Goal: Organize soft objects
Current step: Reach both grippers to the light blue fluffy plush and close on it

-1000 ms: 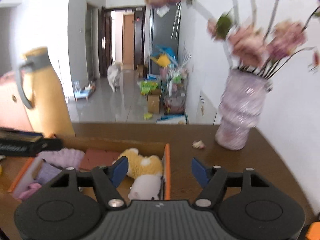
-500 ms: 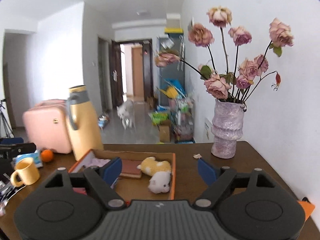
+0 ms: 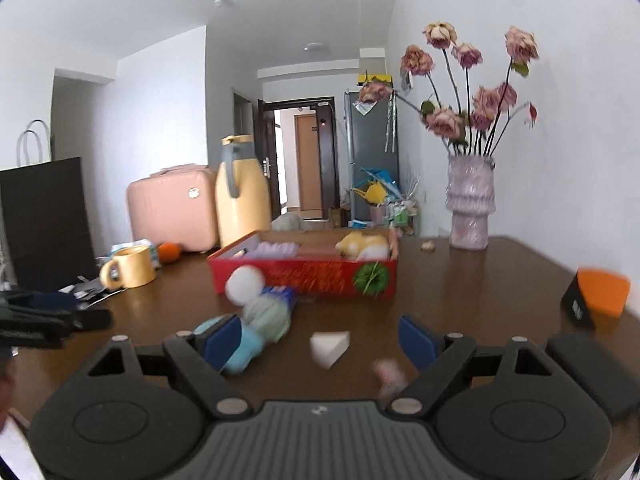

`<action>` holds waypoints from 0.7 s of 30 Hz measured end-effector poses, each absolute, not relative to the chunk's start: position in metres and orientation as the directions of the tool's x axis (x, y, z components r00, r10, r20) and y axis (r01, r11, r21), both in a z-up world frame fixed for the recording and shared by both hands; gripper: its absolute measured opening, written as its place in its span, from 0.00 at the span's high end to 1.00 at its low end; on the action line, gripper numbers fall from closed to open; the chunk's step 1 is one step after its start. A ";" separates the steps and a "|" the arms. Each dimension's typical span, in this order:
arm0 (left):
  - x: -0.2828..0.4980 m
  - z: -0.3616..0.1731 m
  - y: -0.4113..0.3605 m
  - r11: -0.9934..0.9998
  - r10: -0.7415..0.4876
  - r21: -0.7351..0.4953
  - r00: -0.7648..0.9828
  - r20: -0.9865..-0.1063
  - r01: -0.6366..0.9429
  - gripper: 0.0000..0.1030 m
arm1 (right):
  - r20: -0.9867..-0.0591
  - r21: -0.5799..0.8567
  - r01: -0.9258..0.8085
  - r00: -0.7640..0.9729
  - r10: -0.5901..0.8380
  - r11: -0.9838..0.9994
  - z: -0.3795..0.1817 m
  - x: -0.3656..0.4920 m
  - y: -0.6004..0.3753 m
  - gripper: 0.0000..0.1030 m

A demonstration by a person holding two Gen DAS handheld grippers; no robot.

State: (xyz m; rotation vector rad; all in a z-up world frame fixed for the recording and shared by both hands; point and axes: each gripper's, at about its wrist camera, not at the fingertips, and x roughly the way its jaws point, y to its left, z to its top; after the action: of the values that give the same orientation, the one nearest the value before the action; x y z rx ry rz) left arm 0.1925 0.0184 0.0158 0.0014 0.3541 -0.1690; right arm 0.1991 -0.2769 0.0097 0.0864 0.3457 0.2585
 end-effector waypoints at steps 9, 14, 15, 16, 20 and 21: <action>0.204 -0.009 0.002 0.975 -0.215 -0.037 0.884 -0.415 0.220 0.12 | -0.351 0.114 -0.252 0.895 0.276 0.961 -0.001 0.204 -0.268 0.17; 0.223 -0.019 -0.001 0.972 -0.227 -0.054 0.863 -0.451 0.227 0.12 | -0.396 0.131 -0.231 0.879 0.264 0.964 -0.014 0.229 -0.267 0.18; 0.229 -0.022 -0.001 0.972 -0.230 -0.062 0.857 -0.462 0.227 0.12 | -0.406 0.146 -0.236 0.871 0.276 0.961 -0.017 0.235 -0.266 0.18; 0.235 -0.024 -0.002 0.972 -0.231 -0.068 0.852 -0.470 0.226 0.16 | -0.414 0.164 -0.248 0.861 0.295 0.955 -0.019 0.242 -0.265 0.22; 0.264 -0.034 -0.001 0.969 -0.249 -0.130 0.839 -0.484 0.212 0.42 | -0.442 0.218 -0.290 0.822 0.360 0.932 -0.027 0.278 -0.250 0.31; 0.274 -0.037 0.001 0.966 -0.258 -0.162 0.833 -0.490 0.203 0.42 | -0.454 0.232 -0.285 0.814 0.362 0.930 -0.029 0.289 -0.246 0.35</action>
State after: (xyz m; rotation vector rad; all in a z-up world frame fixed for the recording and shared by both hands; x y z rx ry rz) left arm 0.2740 0.0013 -0.0368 -0.1052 0.5338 -0.2445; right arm 0.2886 -0.2460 -0.0287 0.1563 0.5145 0.3466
